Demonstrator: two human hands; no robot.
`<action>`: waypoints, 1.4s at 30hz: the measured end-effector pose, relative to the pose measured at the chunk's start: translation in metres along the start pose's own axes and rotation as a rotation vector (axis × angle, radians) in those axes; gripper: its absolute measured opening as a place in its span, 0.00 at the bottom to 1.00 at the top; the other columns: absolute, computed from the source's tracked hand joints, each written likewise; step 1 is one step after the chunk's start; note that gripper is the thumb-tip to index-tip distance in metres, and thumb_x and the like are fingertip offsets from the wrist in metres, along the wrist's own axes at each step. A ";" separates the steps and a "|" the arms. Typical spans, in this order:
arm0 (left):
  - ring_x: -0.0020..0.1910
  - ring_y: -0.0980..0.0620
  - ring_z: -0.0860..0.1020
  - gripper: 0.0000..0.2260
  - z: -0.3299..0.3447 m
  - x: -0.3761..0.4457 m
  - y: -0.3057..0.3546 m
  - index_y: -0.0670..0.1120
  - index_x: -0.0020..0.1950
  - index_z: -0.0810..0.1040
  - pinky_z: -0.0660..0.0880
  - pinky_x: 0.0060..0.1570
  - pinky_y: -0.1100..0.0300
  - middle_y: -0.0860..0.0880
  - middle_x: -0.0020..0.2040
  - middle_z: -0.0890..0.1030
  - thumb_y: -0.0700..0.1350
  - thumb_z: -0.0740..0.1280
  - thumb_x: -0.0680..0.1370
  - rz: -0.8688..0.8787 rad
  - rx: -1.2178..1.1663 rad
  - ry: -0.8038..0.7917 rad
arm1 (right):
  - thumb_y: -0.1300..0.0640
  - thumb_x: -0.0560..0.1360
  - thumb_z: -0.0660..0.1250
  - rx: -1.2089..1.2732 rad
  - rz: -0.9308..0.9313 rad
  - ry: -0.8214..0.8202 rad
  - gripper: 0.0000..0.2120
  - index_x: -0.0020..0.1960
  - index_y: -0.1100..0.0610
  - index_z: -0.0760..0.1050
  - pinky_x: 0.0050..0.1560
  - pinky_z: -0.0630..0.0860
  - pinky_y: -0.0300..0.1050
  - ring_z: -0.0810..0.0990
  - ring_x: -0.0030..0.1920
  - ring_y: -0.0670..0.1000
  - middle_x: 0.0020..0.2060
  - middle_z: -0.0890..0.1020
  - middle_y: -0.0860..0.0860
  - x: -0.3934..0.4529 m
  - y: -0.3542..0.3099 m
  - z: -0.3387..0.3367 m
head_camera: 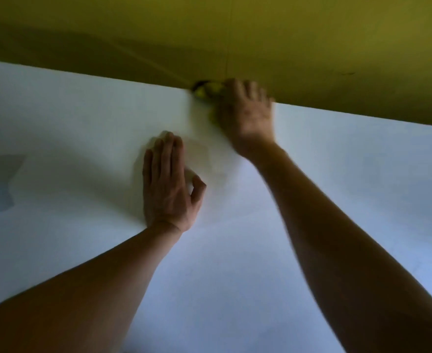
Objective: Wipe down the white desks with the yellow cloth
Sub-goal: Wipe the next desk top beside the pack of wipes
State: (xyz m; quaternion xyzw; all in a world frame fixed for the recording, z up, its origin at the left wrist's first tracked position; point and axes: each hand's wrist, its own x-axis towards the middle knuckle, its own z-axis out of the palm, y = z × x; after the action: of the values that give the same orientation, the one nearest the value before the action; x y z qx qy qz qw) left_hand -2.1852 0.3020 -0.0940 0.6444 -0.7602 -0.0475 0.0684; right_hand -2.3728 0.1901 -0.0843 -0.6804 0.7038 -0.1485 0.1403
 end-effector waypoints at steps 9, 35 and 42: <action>0.83 0.39 0.57 0.38 0.000 0.001 0.001 0.38 0.83 0.58 0.53 0.82 0.43 0.40 0.84 0.59 0.52 0.60 0.76 -0.017 -0.011 0.018 | 0.47 0.79 0.56 -0.042 0.201 0.126 0.20 0.63 0.58 0.73 0.56 0.65 0.56 0.74 0.56 0.64 0.54 0.76 0.63 -0.015 0.050 -0.019; 0.82 0.37 0.59 0.35 -0.002 0.002 0.002 0.38 0.83 0.60 0.52 0.82 0.43 0.39 0.83 0.62 0.50 0.59 0.78 -0.008 -0.022 0.042 | 0.43 0.75 0.55 -0.044 0.155 0.086 0.23 0.62 0.55 0.74 0.54 0.63 0.53 0.74 0.55 0.61 0.54 0.76 0.59 -0.005 0.011 -0.007; 0.82 0.37 0.60 0.34 0.001 0.000 0.000 0.37 0.83 0.60 0.52 0.82 0.43 0.39 0.82 0.62 0.49 0.59 0.78 0.006 -0.007 0.047 | 0.41 0.81 0.54 -0.027 -0.058 0.006 0.21 0.67 0.51 0.70 0.55 0.65 0.52 0.74 0.56 0.58 0.57 0.75 0.54 0.012 -0.032 0.013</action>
State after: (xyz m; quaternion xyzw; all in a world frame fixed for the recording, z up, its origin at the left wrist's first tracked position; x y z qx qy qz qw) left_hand -2.1856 0.3021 -0.0946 0.6429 -0.7600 -0.0349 0.0885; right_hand -2.3391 0.1765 -0.0832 -0.7020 0.6859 -0.1450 0.1249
